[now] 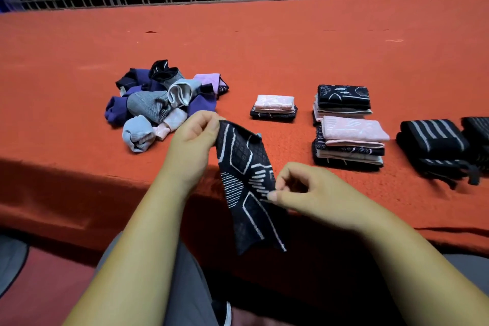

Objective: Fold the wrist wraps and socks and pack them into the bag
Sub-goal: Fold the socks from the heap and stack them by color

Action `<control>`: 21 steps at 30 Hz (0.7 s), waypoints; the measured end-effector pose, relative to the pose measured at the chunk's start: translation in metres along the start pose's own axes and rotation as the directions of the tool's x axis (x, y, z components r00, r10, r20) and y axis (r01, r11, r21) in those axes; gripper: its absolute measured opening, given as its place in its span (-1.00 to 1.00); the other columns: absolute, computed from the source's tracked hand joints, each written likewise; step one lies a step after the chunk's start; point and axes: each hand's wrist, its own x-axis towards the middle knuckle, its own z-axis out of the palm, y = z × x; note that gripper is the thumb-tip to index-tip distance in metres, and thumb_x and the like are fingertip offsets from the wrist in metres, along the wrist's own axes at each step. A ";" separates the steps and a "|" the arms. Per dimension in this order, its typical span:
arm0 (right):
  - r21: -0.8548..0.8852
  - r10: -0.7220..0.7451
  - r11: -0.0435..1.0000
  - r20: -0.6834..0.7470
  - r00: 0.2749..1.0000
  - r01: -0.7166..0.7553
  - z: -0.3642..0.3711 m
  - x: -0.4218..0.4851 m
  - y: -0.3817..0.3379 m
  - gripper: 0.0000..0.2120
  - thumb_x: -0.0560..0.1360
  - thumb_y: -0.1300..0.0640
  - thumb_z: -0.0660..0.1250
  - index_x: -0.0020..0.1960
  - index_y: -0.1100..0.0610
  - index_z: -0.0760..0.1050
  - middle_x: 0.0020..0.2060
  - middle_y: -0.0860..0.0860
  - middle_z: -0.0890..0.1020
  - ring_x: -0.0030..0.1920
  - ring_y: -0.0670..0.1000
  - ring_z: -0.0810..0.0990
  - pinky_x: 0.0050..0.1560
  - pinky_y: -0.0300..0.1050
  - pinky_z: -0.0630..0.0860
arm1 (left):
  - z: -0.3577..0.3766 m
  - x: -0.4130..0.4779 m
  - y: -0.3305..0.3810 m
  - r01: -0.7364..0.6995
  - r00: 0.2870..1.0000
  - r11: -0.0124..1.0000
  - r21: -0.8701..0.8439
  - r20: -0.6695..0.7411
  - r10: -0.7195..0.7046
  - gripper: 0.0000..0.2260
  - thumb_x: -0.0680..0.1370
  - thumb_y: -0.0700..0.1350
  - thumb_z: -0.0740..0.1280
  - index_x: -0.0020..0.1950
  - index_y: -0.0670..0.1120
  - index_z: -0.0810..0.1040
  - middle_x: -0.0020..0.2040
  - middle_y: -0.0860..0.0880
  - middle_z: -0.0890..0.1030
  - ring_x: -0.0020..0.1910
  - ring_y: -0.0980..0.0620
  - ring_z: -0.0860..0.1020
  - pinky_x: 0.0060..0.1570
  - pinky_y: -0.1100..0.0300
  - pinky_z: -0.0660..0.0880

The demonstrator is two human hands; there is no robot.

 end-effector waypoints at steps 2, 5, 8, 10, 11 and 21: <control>0.056 0.051 0.997 -0.093 0.994 -0.046 0.005 0.004 -0.002 -0.69 0.53 -0.25 0.47 0.05 -0.03 0.58 -0.12 -0.12 0.70 -0.22 -0.18 0.58 -0.09 -0.20 0.51 | 0.008 -0.005 0.003 0.001 0.997 0.997 -0.081 0.077 0.005 -0.87 0.68 -0.09 0.29 0.05 -0.12 0.59 -0.10 -0.03 0.63 -0.15 0.09 0.55 -0.10 0.25 0.50; 0.110 0.080 0.992 -0.228 0.970 -0.056 0.013 0.012 -0.005 -0.56 0.52 -0.35 0.40 0.29 -0.15 0.53 0.05 -0.18 0.70 -0.05 -0.17 0.67 0.08 -0.14 0.57 | 0.011 -0.009 0.005 0.023 0.987 0.983 -0.183 0.159 0.006 -0.89 0.67 -0.11 0.29 0.05 -0.12 0.57 -0.02 -0.03 0.66 -0.10 0.08 0.58 -0.06 0.25 0.53; 0.276 0.064 0.961 -0.286 0.956 0.018 0.020 0.021 -0.005 -0.71 0.58 -0.12 0.49 0.26 -0.10 0.61 -0.01 -0.06 0.73 -0.04 -0.04 0.72 0.07 -0.01 0.62 | 0.012 -0.011 0.005 0.031 0.982 0.974 -0.224 0.191 0.012 -0.92 0.66 -0.15 0.28 0.05 -0.13 0.53 0.06 -0.03 0.67 -0.04 0.06 0.59 0.00 0.22 0.54; 0.352 0.061 0.934 -0.330 0.942 0.062 0.021 0.024 -0.003 -0.83 0.56 -0.02 0.53 0.11 -0.02 0.63 -0.12 0.10 0.71 -0.15 0.00 0.64 -0.01 0.12 0.59 | 0.011 -0.010 0.004 0.039 0.984 0.976 -0.213 0.179 -0.001 -0.93 0.65 -0.15 0.29 0.03 -0.14 0.53 0.05 -0.03 0.67 -0.04 0.05 0.58 -0.01 0.21 0.53; 0.377 0.082 0.925 -0.340 0.937 0.055 0.020 0.024 -0.004 -0.85 0.54 -0.03 0.52 0.05 -0.02 0.62 -0.13 0.17 0.70 -0.19 0.01 0.61 -0.06 0.15 0.58 | 0.009 -0.009 0.004 0.043 0.986 0.980 -0.192 0.169 -0.010 -0.91 0.65 -0.14 0.29 0.04 -0.15 0.54 0.04 -0.04 0.67 -0.03 0.04 0.57 -0.01 0.19 0.52; -0.059 -0.177 0.984 -0.477 0.861 0.169 0.001 0.013 -0.014 -0.89 0.62 -0.01 0.45 0.11 -0.10 0.55 -0.20 -0.09 0.67 -0.23 -0.05 0.67 -0.04 -0.02 0.58 | 0.009 -0.007 -0.005 0.095 0.979 0.995 -0.009 0.180 -0.092 -0.82 0.68 -0.09 0.30 0.12 -0.19 0.57 -0.08 -0.07 0.59 -0.15 0.06 0.50 -0.21 0.26 0.44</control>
